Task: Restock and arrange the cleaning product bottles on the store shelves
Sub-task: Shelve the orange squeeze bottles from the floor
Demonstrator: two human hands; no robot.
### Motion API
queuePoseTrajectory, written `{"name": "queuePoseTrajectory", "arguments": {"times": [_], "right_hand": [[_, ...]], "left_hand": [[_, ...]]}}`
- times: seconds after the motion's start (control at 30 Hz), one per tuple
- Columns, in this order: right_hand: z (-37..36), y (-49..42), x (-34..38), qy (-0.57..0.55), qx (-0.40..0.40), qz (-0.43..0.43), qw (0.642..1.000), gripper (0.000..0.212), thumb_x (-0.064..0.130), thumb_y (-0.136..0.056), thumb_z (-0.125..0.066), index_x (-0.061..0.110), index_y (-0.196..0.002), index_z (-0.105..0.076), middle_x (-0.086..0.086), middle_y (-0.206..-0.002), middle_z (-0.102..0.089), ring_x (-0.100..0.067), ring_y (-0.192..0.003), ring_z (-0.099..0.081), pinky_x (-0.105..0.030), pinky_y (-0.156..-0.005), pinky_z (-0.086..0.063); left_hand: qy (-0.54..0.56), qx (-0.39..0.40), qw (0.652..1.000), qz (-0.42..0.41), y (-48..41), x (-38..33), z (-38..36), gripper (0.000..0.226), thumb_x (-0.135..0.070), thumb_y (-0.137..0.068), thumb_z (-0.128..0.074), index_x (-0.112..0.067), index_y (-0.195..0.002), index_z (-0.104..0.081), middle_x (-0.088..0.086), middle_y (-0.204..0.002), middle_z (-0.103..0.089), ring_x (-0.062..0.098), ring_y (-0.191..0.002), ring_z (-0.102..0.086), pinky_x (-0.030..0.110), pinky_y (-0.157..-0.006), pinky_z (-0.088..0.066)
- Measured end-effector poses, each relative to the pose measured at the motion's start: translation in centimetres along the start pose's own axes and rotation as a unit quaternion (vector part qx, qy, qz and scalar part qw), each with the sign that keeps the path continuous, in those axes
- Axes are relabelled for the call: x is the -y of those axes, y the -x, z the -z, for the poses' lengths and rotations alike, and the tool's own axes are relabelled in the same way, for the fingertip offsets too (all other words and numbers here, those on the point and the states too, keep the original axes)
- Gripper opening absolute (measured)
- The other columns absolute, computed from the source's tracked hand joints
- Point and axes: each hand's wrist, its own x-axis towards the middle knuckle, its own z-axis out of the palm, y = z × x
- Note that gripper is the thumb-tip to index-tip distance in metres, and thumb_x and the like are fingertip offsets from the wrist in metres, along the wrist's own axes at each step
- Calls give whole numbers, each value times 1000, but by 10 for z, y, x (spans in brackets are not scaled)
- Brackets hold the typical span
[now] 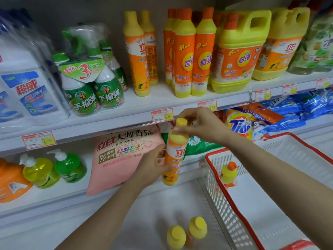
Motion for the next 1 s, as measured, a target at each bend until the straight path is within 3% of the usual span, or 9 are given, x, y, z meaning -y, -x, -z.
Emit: {"name": "queuePoseTrajectory", "arguments": {"times": [0.1, 0.17, 0.27, 0.4, 0.53, 0.7, 0.87, 1.0], "right_hand": [[-33, 17, -23, 56, 16, -6, 998, 26, 33, -77, -83, 12, -88, -71, 1, -81, -69, -16, -73, -62, -33, -67, -50], [-56, 32, -41, 82, 38, -15, 996, 27, 35, -76, -84, 15, -89, -71, 2, -84, -68, -14, -74, -60, -31, -67, -47], [-82, 60, -70, 106, 84, -32, 990, 25, 31, -76, -84, 13, -88, -71, -1, -88, -69, -13, -75, -57, -34, -69, -48], [-104, 92, -98, 136, 136, -52, 980, 28, 31, -75, -82, 11, -91, -70, -5, -93, -70, -22, -82, -62, -36, -71, -48], [-120, 113, -111, 131, 156, -68, 977, 24, 27, -75, -80, 11, -91, -71, -5, -96, -69, -22, -85, -63, -27, -69, -42], [-124, 121, -119, 130, 183, -91, 970, 24, 19, -74, -78, 12, -96, -71, -6, -103, -65, -24, -92, -61, -26, -73, -39], [-122, 112, -116, 133, 238, -108, 956, 33, 31, -73, -83, 14, -97, -68, 4, -91, -55, -13, -80, -49, -27, -67, -37], [-109, 99, -103, 128, 295, -116, 940, 41, 43, -82, -77, 14, -109, -67, 0, -103, -64, -14, -86, -58, -26, -75, -45]], "left_hand": [[-12, -8, 999, 31, -1, 14, -16, 50, -54, -52, -72, -42, -99, -60, -10, -92, -70, 8, -84, -67, 31, -78, -54], [-41, 7, 998, 48, 1, 31, -30, 44, -60, -51, -66, -44, -92, -60, -8, -91, -72, 12, -85, -68, 37, -80, -56], [-57, 62, 994, 70, 14, 59, -54, 42, -61, -54, -65, -44, -92, -61, -18, -85, -71, 2, -80, -66, 37, -81, -55], [-96, 125, 983, 94, 27, 86, -78, 50, -41, -68, -66, -33, -118, -60, -6, -105, -69, 18, -97, -67, 34, -87, -54], [-155, 171, 967, 111, 34, 103, -92, 43, -8, -85, -56, -20, -127, -60, 3, -115, -71, 19, -105, -66, 23, -86, -48], [-199, 205, 952, 107, 31, 110, -86, 47, -8, -92, -51, -26, -136, -55, 3, -123, -65, 19, -109, -63, 23, -91, -45], [-244, 168, 954, 53, 19, 94, -61, 38, -17, -95, -55, -26, -131, -59, -1, -125, -64, 16, -107, -62, 25, -92, -46], [-296, 56, 952, -62, 6, 62, -25, 36, -16, -94, -55, -26, -127, -63, -6, -124, -65, 17, -106, -62, 34, -89, -49]]}}
